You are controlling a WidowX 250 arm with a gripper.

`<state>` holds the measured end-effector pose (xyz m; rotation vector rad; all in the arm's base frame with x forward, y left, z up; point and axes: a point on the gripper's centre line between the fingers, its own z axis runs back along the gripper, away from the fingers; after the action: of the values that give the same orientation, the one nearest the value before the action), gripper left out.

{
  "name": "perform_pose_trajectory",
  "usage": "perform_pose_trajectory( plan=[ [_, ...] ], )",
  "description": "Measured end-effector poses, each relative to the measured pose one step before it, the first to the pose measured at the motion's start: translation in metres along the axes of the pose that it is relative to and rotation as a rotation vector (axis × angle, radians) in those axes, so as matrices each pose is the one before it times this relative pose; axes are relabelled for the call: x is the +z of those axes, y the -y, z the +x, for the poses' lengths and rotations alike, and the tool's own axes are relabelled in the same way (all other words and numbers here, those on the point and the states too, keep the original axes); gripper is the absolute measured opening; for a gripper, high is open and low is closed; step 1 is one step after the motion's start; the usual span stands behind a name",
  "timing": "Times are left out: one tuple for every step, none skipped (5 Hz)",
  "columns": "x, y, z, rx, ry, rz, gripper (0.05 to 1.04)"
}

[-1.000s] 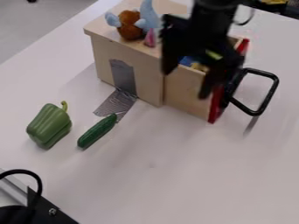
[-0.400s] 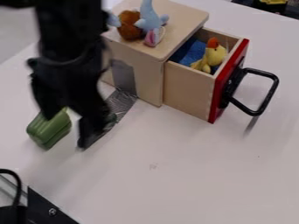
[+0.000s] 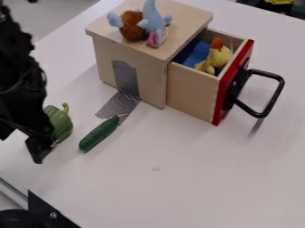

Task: Put the green bell pepper on the right side of the green object

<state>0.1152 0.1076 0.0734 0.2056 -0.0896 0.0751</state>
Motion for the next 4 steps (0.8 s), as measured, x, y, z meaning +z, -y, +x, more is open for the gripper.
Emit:
perform_pose_trajectory(
  plan=[
    [-0.01973, -0.01340, 0.00464, 0.0182, -0.0117, -0.0347, 1.000],
    [-0.02089, -0.01422, 0.01417, 0.0109, -0.0164, -0.0208, 1.000],
    [-0.01467, -0.00980, 0.01375, -0.0023, -0.0132, -0.0133, 1.000],
    [-0.01690, -0.00222, 0.01076, 0.0198, 0.0015, -0.0267, 1.000]
  ],
)
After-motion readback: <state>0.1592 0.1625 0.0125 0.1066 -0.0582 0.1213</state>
